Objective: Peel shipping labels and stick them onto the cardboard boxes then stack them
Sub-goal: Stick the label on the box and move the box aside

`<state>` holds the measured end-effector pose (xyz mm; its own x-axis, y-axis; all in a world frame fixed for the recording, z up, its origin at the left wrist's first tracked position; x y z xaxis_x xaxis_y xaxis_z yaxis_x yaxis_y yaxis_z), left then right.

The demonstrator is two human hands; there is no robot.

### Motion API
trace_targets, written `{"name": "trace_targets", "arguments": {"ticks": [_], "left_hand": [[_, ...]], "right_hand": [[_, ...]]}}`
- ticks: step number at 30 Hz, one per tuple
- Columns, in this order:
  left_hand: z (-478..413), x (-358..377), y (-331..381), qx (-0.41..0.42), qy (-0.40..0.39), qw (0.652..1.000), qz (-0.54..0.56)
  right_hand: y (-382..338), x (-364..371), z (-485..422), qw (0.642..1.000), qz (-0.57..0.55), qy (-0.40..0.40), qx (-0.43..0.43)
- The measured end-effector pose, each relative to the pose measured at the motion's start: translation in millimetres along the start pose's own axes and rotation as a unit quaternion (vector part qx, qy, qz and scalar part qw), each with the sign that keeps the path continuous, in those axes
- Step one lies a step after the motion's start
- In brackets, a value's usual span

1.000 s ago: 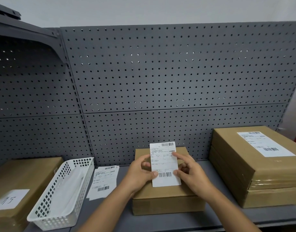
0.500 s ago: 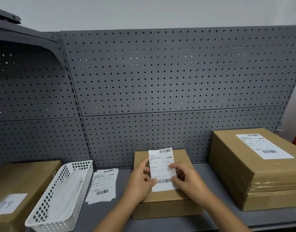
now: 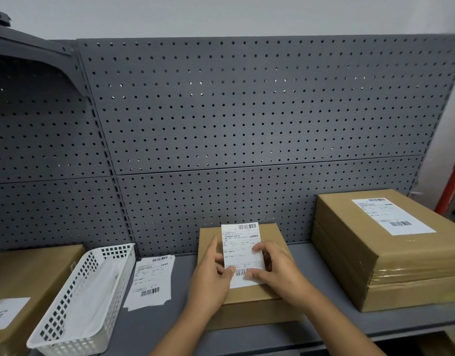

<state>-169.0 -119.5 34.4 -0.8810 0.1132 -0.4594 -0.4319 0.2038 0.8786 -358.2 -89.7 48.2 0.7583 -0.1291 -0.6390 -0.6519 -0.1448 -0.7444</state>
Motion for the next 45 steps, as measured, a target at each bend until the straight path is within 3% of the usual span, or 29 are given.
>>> {"name": "trace_targets", "arguments": {"ticks": [14,24,30,41,45], "left_hand": [[5,1,2,0.024,-0.003,1.0,-0.017],[-2,1,18,0.03,-0.022,0.997,-0.061],[-6,-8,25,0.022,0.064,0.977,-0.203],[-9,-10,4,-0.002,0.103,0.978,-0.182],[-14,-10,10,0.009,0.09,0.972,-0.219]], "right_hand": [[-3,8,-4,0.995,0.09,-0.037,-0.02],[-7,-2,-9,0.998,0.051,0.026,-0.015],[-11,3,-16,0.99,0.13,0.059,0.003],[0,17,-22,0.989,0.143,0.036,0.016],[-1,18,-25,0.987,0.156,0.009,0.022]]}}
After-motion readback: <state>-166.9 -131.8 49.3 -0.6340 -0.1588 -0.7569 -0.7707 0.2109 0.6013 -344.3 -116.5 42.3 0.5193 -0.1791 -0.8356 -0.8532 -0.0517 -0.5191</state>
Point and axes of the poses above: each hand's wrist, its own z-axis away from the middle knuckle, its own x-axis out of the palm, y = z × x, the point moved 9 cm from there along -z, towards the middle knuckle, and after that the axes turned 2 degrees about -y, right-handed, at the moved point
